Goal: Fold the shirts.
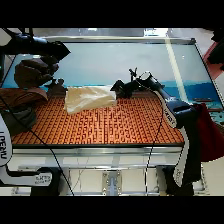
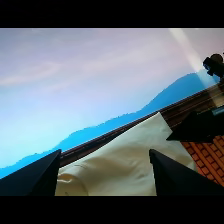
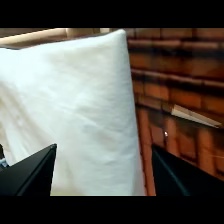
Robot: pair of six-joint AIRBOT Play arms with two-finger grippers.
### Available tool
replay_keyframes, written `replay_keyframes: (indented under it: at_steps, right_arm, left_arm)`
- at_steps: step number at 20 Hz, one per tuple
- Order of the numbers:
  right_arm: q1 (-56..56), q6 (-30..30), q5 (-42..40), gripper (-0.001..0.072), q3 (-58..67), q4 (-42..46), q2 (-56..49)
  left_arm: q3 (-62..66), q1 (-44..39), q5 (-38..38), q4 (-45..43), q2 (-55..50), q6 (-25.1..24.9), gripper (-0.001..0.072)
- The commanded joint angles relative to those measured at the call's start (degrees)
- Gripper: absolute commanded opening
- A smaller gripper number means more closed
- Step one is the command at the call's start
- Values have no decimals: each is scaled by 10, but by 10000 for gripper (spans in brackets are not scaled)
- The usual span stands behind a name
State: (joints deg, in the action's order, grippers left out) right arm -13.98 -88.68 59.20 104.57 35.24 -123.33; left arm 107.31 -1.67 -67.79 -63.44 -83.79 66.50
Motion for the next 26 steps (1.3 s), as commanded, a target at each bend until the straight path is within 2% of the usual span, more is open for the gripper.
replay_keyframes:
  at_steps: [1,5,6,8,9,11,15,17,26]
  right_arm:
    - [-22,12,-29,680,1,-56,-19]
    - [-46,33,-35,664,1,-89,-24]
    - [-49,35,-35,583,1,-99,-24]
    - [-47,85,-26,198,7,-149,-23]
    - [-43,121,-22,40,17,-178,-23]
    - [-37,137,-21,34,47,-209,-21]
    - [-4,136,1,32,107,-181,6]
    - [23,127,19,31,112,-126,42]
    - [198,-16,187,30,112,198,247]
  left_arm:
    - [1,0,-13,0,0,-7,623]
    - [1,0,-17,-1,0,-21,622]
    - [1,0,-17,-1,0,-21,622]
    - [1,0,-17,-1,0,-21,622]
    - [1,0,-18,-1,0,-21,622]
    - [1,0,-18,-1,0,-20,622]
    - [1,0,-20,-1,0,-20,622]
    - [1,0,-25,-1,0,-18,621]
    - [1,0,-24,0,0,-13,619]
